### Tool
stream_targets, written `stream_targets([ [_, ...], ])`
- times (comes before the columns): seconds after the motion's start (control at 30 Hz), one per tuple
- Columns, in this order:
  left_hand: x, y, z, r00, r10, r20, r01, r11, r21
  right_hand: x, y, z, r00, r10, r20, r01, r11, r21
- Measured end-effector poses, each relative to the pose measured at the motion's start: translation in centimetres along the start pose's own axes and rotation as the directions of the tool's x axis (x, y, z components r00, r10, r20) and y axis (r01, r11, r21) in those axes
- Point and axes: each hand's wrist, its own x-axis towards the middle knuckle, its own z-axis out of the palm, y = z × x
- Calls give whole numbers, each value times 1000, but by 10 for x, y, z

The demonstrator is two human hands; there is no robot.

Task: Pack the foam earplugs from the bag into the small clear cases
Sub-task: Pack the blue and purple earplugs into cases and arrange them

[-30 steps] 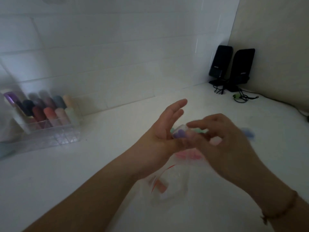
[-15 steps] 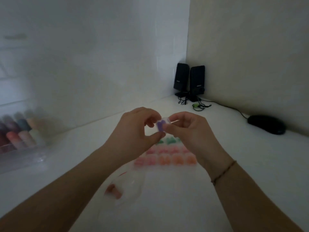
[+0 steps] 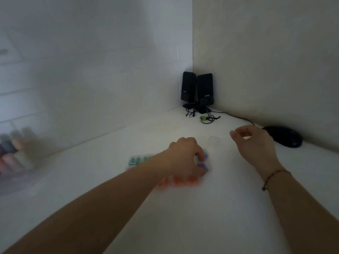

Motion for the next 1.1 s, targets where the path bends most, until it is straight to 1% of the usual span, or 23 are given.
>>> stream_targets([
  [0.03, 1, 0, 3, 1000, -12, -2, 12, 1000, -3, 1, 2, 3, 1000, -10, -11, 10, 1000, 8],
  [0.1, 4, 0, 4, 1000, -24, 10, 24, 1000, -3, 1, 4, 8, 997, -81, -10, 81, 997, -16],
  [0.17, 7, 0, 0, 999, -37, 26, 37, 999, 6, 0, 6, 16, 982, -167, 94, 178, 976, -124],
  [0.23, 16, -1, -6, 997, -73, -8, 72, 997, -33, -1, 11, 23, 947, -215, 239, 272, 931, -244],
  [0.33, 31, -2, -13, 982, -133, -132, 119, 987, -104, 1, 17, 32, 888, -200, 415, 364, 857, -364],
  [0.4, 35, -2, -14, 971, -175, -160, 153, 978, -144, 1, 22, 37, 856, -182, 484, 407, 815, -412],
  [0.43, 35, -3, -14, 969, -190, -158, 165, 974, -158, 0, 23, 38, 860, -180, 477, 396, 825, -402],
  [0.47, 34, -3, -13, 967, -202, -154, 175, 970, -169, 0, 23, 36, 879, -193, 437, 374, 847, -378],
  [0.57, 26, -4, -14, 959, -244, -145, 213, 956, -204, 2, 17, 25, 933, -238, 269, 322, 885, -335],
  [0.6, 21, -3, -15, 951, -277, -135, 239, 939, -247, 1, 13, 21, 938, -267, 223, 323, 905, -277],
  [0.63, 15, -2, -18, 944, -314, -106, 262, 903, -341, -3, 7, 17, 931, -315, 184, 347, 921, -178],
  [0.67, 7, -1, -24, 941, -337, -39, 278, 831, -482, -10, -3, 14, 912, -380, 155, 392, 918, -56],
  [0.7, -2, 0, -31, 946, -320, 59, 282, 715, -639, -20, -16, 11, 883, -448, 142, 442, 894, 70],
  [0.73, -13, 0, -41, 954, -258, 150, 276, 569, -775, -31, -32, 8, 850, -507, 142, 479, 857, 188],
  [0.77, -25, -2, -50, 963, -180, 203, 262, 424, -867, -43, -48, 5, 820, -553, 146, 497, 816, 295],
  [0.8, -37, -6, -59, 968, -117, 222, 247, 294, -923, -54, -63, 3, 790, -595, 149, 511, 773, 377],
  [0.83, -48, -12, -68, 973, -76, 219, 229, 185, -956, -63, -76, 3, 754, -641, 143, 538, 727, 427],
  [0.9, -70, -25, -81, 981, -39, 191, 192, 43, -980, -77, -102, 4, 676, -728, 117, 615, 645, 454],
  [1.0, -100, -47, -92, 991, -36, 128, 123, -120, -985, -92, -133, 18, 593, -802, 70, 713, 563, 418],
  [1.03, -109, -55, -94, 995, -29, 92, 86, -160, -983, -97, -141, 26, 567, -821, 62, 744, 543, 390],
  [1.07, -118, -64, -95, 998, -32, 52, 45, -174, -984, -102, -149, 34, 547, -835, 59, 772, 531, 350],
  [1.1, -127, -72, -94, 999, -51, 7, -1, -156, -988, -107, -156, 44, 525, -849, 60, 802, 517, 300],
])
